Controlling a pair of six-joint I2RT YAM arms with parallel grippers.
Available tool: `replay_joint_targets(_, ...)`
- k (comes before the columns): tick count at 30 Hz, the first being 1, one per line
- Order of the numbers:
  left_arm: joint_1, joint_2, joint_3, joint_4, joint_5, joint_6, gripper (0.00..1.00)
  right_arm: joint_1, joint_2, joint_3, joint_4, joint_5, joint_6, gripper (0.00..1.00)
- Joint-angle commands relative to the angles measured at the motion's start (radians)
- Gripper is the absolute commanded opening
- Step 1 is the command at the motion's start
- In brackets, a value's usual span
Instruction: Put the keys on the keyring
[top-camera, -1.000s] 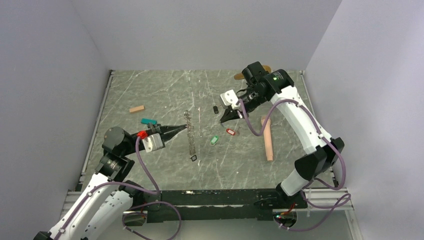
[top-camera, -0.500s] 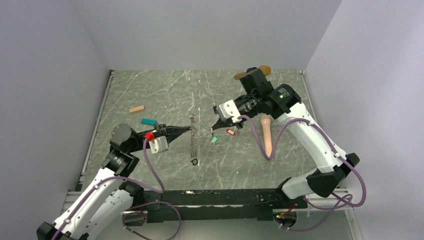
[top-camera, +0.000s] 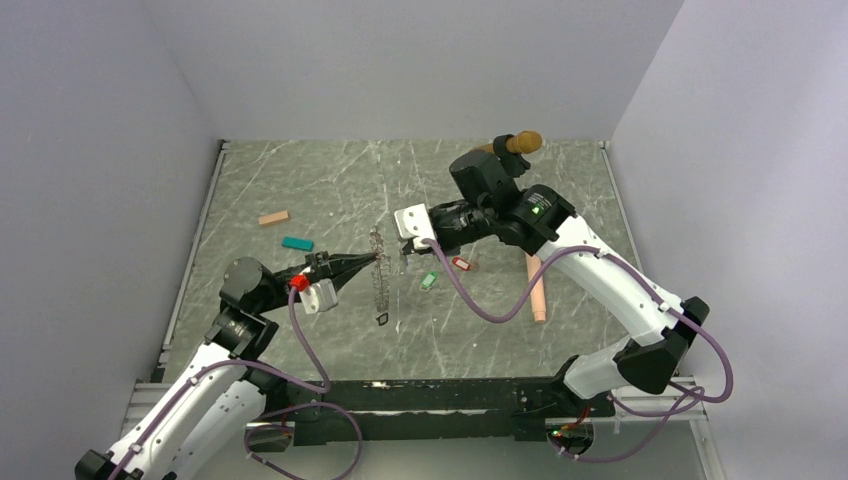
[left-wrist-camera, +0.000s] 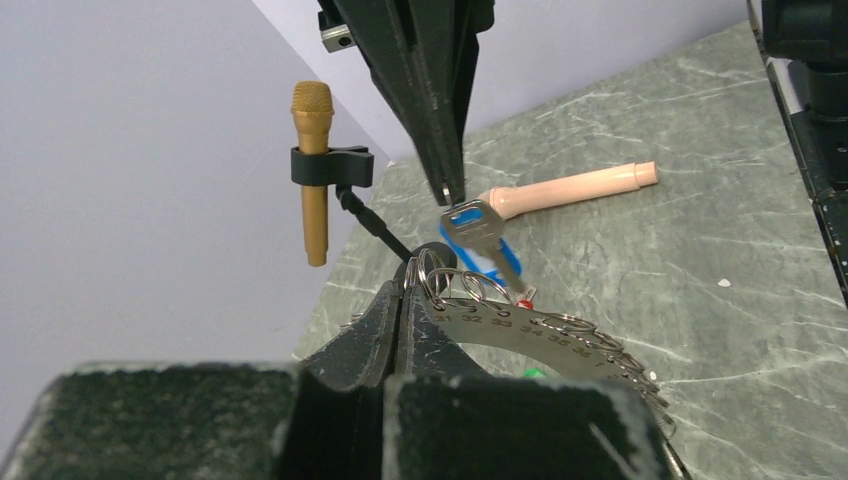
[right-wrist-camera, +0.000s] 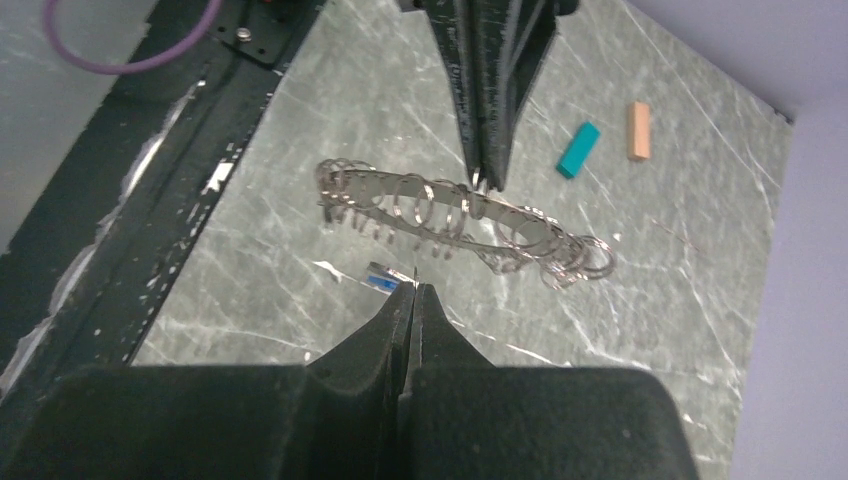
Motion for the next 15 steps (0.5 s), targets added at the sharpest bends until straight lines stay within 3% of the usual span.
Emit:
replay_joint_targets(1,-0.001,-0.004,-0.014,0.047,-0.043,0.036,0.0,0.002,-0.012,0.015,0.103,0.137,0.05,0.0)
replay_joint_targets(4,-0.022,0.005,0.001,-0.057,-0.142,0.147,0.0,0.006,0.003,0.045,0.065,0.173,0.004,0.0)
replay_joint_targets(7,-0.064,0.009,0.054,-0.241,-0.352,0.269,0.0,0.003,0.002,0.037,0.07,0.201,-0.015,0.0)
replay_joint_targets(8,-0.069,0.0,0.064,-0.264,-0.33,0.286,0.0,0.004,-0.002,0.026,0.076,0.206,-0.013,0.0)
replay_joint_targets(11,-0.072,0.003,0.043,-0.224,-0.091,0.269,0.0,0.004,-0.006,0.007,0.089,0.198,0.005,0.0)
replay_joint_targets(15,-0.095,-0.013,0.027,-0.228,-0.134,0.275,0.0,0.007,0.002,-0.015,0.115,0.188,-0.011,0.0)
